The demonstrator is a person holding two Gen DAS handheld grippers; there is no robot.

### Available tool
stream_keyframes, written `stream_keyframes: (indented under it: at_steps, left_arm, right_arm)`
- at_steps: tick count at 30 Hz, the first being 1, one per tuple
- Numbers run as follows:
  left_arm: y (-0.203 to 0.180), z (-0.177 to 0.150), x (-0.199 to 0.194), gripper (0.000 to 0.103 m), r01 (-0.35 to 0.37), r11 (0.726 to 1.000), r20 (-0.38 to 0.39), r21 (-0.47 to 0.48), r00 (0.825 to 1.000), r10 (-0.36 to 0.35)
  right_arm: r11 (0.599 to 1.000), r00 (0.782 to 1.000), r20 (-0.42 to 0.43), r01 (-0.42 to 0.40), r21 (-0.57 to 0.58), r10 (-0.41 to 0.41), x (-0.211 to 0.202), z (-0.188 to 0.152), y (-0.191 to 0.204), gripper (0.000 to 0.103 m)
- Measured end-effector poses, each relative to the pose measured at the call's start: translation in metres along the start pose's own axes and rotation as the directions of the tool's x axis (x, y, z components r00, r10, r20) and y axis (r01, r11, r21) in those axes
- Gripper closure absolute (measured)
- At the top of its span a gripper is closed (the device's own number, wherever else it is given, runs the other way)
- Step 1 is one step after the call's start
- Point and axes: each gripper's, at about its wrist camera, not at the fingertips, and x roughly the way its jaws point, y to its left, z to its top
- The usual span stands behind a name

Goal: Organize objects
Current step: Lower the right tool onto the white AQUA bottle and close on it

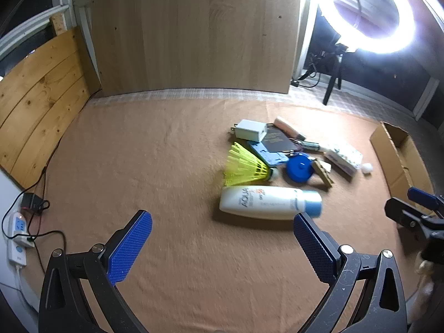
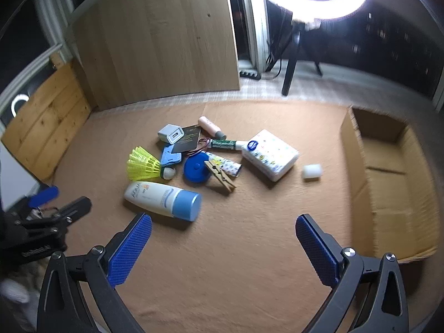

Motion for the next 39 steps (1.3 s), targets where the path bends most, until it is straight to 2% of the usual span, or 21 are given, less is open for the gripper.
stream_keyframes:
  at_steps: [4, 7, 12, 22, 28, 32, 36, 39]
  left_arm:
    - [0.006, 0.007, 0.027, 0.002, 0.019, 1.0, -0.028, -0.016, 0.999, -0.019]
    - [0.012, 0.01, 0.048, 0.004, 0.055, 0.997, -0.066, -0.048, 0.996, -0.058]
    - [0.015, 0.013, 0.073, 0.012, 0.094, 0.992, -0.104, -0.084, 0.989, -0.103]
    - [0.008, 0.024, 0.115, 0.026, 0.134, 0.985, -0.157, -0.112, 0.976, -0.151]
    - [0.005, 0.024, 0.132, 0.029, 0.145, 0.983, -0.181, -0.116, 0.97, -0.165]
    - [0.006, 0.026, 0.136, 0.036, 0.197, 0.97, -0.19, -0.145, 0.956, -0.222]
    - [-0.001, 0.024, 0.136, 0.044, 0.241, 0.962, -0.203, -0.127, 0.943, -0.263]
    - [-0.007, 0.018, 0.135, 0.045, 0.264, 0.956, -0.216, -0.127, 0.933, -0.286]
  right_arm:
    - [0.995, 0.995, -0.055, -0.077, 0.056, 0.08, 0.021, 0.009, -0.007, 0.009]
    - [0.993, 0.991, -0.087, -0.1, 0.065, 0.105, 0.038, 0.013, -0.004, 0.013]
    - [0.987, 0.977, -0.152, -0.143, 0.071, 0.152, 0.067, 0.019, 0.004, 0.031]
    - [0.987, 0.96, -0.235, -0.136, 0.089, 0.153, 0.119, 0.031, 0.017, 0.04]
    - [0.986, 0.954, -0.257, -0.136, 0.091, 0.156, 0.131, 0.029, 0.018, 0.041]
    - [0.981, 0.945, -0.269, -0.162, 0.104, 0.185, 0.131, 0.026, 0.018, 0.042]
    - [0.977, 0.937, -0.279, -0.182, 0.116, 0.207, 0.13, 0.023, 0.016, 0.047]
    - [0.971, 0.929, -0.289, -0.198, 0.137, 0.231, 0.129, 0.019, 0.013, 0.05]
